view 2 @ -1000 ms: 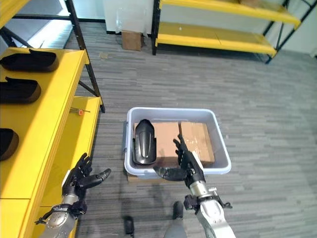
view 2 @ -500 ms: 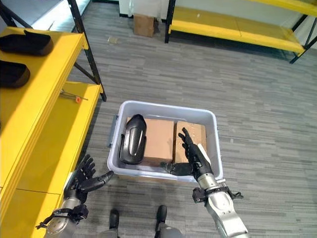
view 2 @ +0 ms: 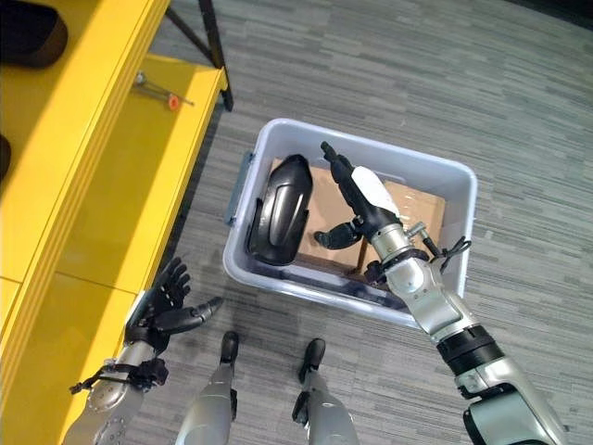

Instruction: Move parts from the plastic box to the shelf.

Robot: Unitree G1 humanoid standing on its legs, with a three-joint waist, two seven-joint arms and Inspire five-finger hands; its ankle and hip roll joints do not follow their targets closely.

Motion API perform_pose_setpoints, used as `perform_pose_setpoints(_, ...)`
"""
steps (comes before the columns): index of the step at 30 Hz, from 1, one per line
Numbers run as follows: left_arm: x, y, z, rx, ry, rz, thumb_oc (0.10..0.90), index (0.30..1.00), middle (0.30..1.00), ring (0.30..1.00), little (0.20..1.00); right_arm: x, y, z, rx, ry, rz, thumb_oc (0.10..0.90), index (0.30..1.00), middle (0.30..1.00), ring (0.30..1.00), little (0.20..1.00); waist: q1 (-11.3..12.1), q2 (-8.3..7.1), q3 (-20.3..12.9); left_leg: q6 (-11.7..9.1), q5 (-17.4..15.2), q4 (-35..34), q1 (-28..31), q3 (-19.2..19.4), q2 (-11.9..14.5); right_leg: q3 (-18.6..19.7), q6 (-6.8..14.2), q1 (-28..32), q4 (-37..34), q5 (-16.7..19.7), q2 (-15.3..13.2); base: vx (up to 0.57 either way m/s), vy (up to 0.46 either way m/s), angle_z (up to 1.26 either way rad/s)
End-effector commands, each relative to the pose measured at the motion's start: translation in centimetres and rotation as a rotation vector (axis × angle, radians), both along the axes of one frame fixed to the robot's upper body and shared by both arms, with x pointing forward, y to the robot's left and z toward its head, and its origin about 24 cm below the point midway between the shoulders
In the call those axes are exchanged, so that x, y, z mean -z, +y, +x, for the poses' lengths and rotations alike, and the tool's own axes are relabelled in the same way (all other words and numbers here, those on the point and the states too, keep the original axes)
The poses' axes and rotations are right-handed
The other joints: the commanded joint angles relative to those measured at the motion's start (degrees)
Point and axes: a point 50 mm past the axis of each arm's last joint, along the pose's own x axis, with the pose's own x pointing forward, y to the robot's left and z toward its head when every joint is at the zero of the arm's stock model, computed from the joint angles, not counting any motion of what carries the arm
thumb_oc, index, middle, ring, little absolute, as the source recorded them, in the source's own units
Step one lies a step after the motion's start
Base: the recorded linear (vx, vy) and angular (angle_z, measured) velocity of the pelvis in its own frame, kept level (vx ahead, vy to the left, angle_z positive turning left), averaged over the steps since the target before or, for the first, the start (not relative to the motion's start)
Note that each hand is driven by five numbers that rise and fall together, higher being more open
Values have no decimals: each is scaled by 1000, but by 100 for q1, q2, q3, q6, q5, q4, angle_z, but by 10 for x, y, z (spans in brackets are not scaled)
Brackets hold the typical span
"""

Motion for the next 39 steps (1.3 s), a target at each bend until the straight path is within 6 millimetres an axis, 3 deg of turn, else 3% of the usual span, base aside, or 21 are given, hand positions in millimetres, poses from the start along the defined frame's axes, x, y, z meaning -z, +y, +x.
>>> perform_pose_setpoints(1, -34, -2, 3, 21, -199, 2, 900, 1000, 1000, 1000, 1000, -59, -3, 3, 31, -293, -224, 900, 1000, 1000, 1000, 1000, -12, 75, -380, 53, -6, -56, 305, 107, 317, 263, 583, -726, 1558, -515, -781, -12, 15, 16)
perform_pose_setpoints(7, -41, -3, 9, 25, -231, 20, 900, 1000, 1000, 1000, 1000, -75, -12, 18, 117, -341, -427, 900, 1000, 1000, 1000, 1000, 87, 185, -237, 51, 33, -41, 139, -14, 245, 208, 584, -834, 1641, -536, -865, -13, 12, 9)
perform_pose_setpoints(10, -41, -7, 11, 43, -230, 22, 900, 1000, 1000, 1000, 1000, -78, -20, 24, 155, -337, -597, 900, 1000, 1000, 1000, 1000, 146, 228, -141, 63, 42, -17, 44, -85, 202, 178, 588, -905, 1685, -545, -906, -3, 7, 11)
perform_pose_setpoints(17, -42, -9, 13, 52, -235, 30, 900, 1000, 1000, 1000, 1000, -83, -25, 31, 185, -328, -783, 900, 1000, 1000, 1000, 1000, 167, 283, -28, 68, 69, -13, -88, -157, 151, 146, 590, -1027, 1747, -556, -954, 5, 2, 7)
perform_pose_setpoints(25, -46, -11, 18, 39, -255, 28, 900, 1000, 1000, 1000, 1000, -85, -19, 33, 178, -348, -812, 900, 1000, 1000, 1000, 1000, 174, 267, 83, 79, 50, 44, -234, -218, 112, 138, 575, -1131, 1781, -567, -983, 5, -1, 1)
perform_pose_setpoints(39, -54, -10, 21, 7, -291, 19, 900, 1000, 1000, 1000, 1000, -70, -6, 35, 121, -299, -806, 900, 1000, 1000, 1000, 1000, 193, 147, 274, 101, -72, 275, -419, -216, 65, 173, 580, -1209, 1796, -533, -1026, 0, 0, 0)
